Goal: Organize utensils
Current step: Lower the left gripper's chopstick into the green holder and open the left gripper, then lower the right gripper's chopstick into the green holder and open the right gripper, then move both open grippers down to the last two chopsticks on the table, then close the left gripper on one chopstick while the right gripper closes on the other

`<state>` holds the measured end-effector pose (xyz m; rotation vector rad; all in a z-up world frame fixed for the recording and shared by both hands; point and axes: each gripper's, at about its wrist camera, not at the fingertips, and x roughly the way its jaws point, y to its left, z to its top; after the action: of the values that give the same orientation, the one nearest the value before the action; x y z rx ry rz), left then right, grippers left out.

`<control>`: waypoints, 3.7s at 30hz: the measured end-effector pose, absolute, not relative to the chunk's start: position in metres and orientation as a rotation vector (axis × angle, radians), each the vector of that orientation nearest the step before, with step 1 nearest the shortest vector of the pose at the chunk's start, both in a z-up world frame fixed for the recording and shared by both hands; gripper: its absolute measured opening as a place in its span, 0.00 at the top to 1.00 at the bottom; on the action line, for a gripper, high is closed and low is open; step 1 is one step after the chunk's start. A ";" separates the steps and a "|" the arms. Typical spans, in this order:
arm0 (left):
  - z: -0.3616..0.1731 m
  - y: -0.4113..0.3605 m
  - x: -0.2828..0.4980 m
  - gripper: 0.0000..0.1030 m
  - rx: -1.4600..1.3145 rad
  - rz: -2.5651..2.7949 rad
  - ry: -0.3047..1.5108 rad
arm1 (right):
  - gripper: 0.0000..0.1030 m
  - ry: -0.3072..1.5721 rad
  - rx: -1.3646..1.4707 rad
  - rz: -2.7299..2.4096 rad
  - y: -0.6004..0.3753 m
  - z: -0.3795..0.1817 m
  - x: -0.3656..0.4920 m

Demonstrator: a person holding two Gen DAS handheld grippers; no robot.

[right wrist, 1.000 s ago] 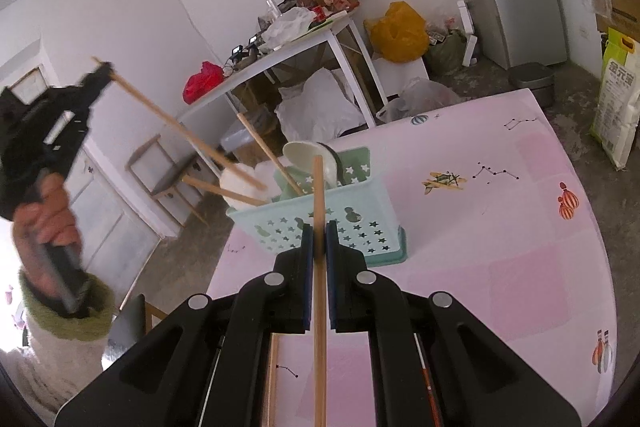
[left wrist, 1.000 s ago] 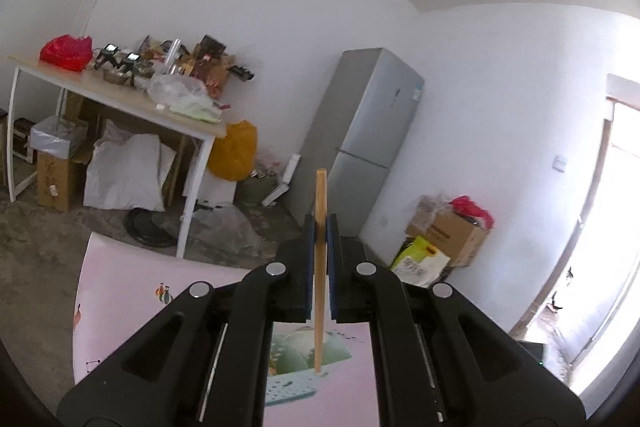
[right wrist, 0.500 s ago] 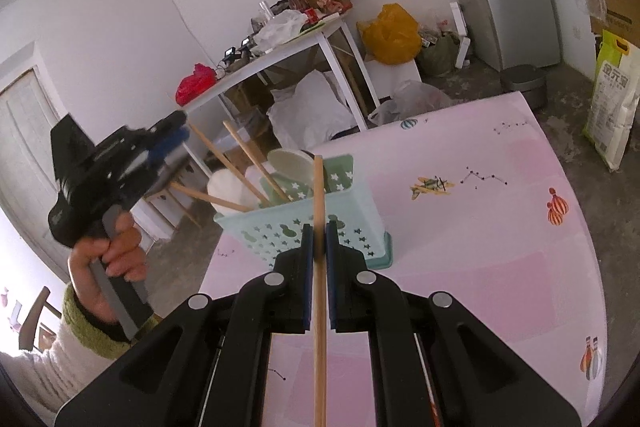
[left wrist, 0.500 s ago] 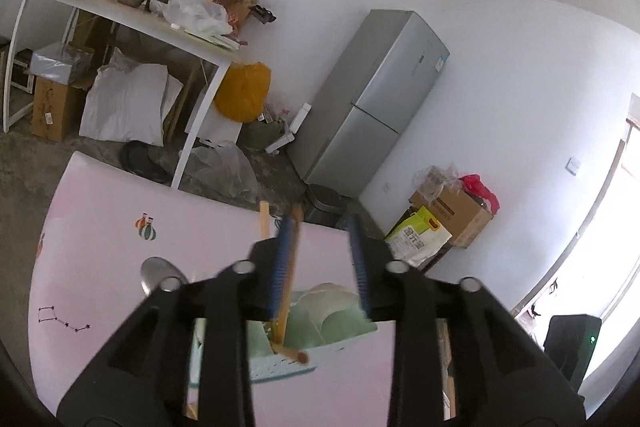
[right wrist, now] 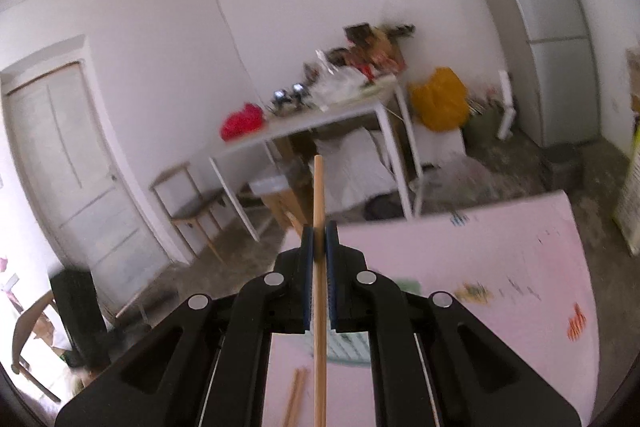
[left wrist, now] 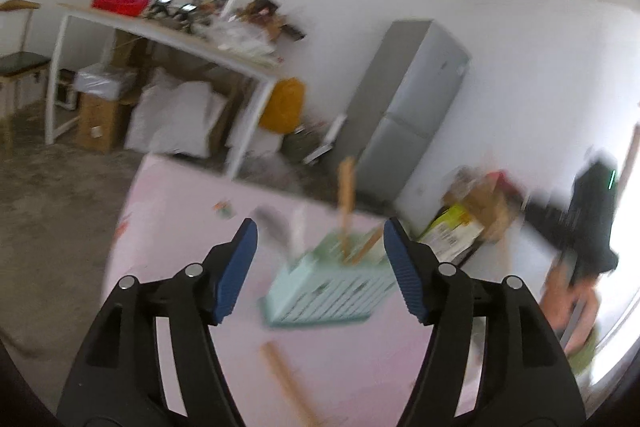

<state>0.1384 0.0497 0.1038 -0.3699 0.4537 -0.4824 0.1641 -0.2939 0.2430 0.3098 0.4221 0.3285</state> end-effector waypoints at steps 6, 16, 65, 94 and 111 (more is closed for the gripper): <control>0.057 0.078 0.107 0.38 -0.361 -0.398 0.571 | 0.94 0.337 0.305 0.370 -0.277 0.259 0.203; 0.019 0.110 0.085 0.36 -0.416 -0.329 0.637 | 0.94 0.211 0.214 0.351 -0.239 0.272 0.266; -0.052 -0.032 0.096 0.35 0.072 -0.351 0.902 | 0.54 0.854 0.292 0.229 -0.266 0.055 0.098; -0.047 0.008 0.096 0.63 0.061 -0.255 0.927 | 0.54 1.029 0.197 0.400 -0.187 0.021 0.116; -0.047 0.011 0.094 0.68 0.038 -0.246 0.919 | 0.91 1.064 0.059 0.335 -0.151 0.004 0.131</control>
<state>0.0944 0.0112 -0.0467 0.0383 0.9185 -0.2461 0.1312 -0.1508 0.0043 0.0586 1.0641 0.3355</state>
